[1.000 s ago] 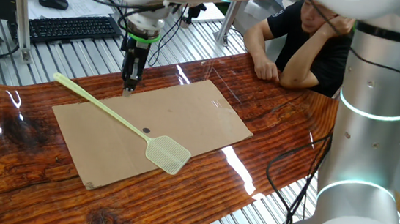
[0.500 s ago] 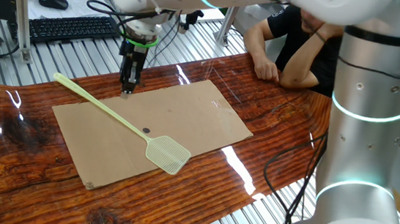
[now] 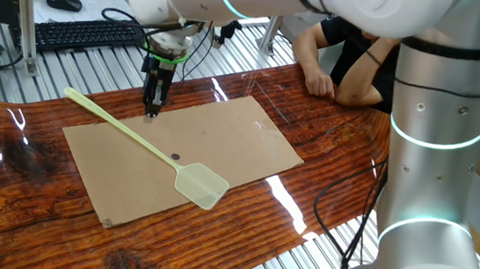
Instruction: Swat with a flyswatter
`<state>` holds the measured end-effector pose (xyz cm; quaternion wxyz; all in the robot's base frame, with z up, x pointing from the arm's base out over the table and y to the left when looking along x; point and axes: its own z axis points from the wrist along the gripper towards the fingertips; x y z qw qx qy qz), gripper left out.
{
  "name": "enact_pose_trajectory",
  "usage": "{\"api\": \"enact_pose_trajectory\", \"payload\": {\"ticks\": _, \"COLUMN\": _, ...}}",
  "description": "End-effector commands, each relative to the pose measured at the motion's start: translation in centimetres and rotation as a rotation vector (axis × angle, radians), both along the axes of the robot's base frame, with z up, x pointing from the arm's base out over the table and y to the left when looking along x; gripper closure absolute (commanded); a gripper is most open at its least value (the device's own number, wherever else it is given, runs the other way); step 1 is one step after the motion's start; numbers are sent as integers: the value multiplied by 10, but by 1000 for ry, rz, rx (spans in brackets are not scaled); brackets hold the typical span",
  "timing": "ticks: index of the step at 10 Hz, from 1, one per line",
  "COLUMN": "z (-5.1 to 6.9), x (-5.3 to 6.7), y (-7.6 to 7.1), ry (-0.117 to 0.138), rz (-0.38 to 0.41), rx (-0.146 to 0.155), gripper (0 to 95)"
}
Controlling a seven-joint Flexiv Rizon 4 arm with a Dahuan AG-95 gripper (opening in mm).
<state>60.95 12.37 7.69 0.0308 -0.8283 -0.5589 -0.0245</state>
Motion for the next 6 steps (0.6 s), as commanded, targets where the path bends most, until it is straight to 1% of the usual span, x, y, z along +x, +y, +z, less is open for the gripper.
{"api": "enact_pose_trajectory", "payload": {"ticks": 1, "z": -5, "x": 0, "y": 1, "ry": -3, "rz": -1, "rx": 5, "gripper": 760}}
{"api": "enact_pose_trajectory", "payload": {"ticks": 3, "z": -13, "x": 0, "y": 1, "ry": -15, "rz": -3, "rx": 2, "gripper": 760}}
{"api": "enact_pose_trajectory", "payload": {"ticks": 5, "z": -18, "x": 0, "y": 1, "ry": -19, "rz": -12, "rx": 2, "gripper": 760}}
{"api": "enact_pose_trajectory", "payload": {"ticks": 6, "z": -21, "x": 0, "y": 1, "ry": -24, "rz": -21, "rx": 1, "gripper": 570}}
